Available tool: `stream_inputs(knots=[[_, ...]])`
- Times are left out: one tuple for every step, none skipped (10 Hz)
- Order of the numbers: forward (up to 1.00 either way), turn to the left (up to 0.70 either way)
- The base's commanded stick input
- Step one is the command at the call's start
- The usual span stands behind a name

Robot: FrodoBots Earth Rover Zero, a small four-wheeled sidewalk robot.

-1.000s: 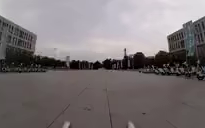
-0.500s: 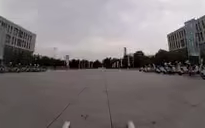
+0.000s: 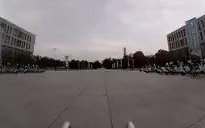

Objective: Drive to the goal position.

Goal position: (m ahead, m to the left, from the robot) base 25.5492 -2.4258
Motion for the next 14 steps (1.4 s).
stream_inputs(knots=[[0.6, 0.0], [0.6, 0.0], [0.6, 0.0], [0.6, 0.0], [0.6, 0.0], [0.6, 0.0], [0.6, 0.0], [0.6, 0.0], [0.6, 0.0], [0.6, 0.0], [0.6, 0.0], [0.6, 0.0], [0.6, 0.0], [0.6, 0.0]])
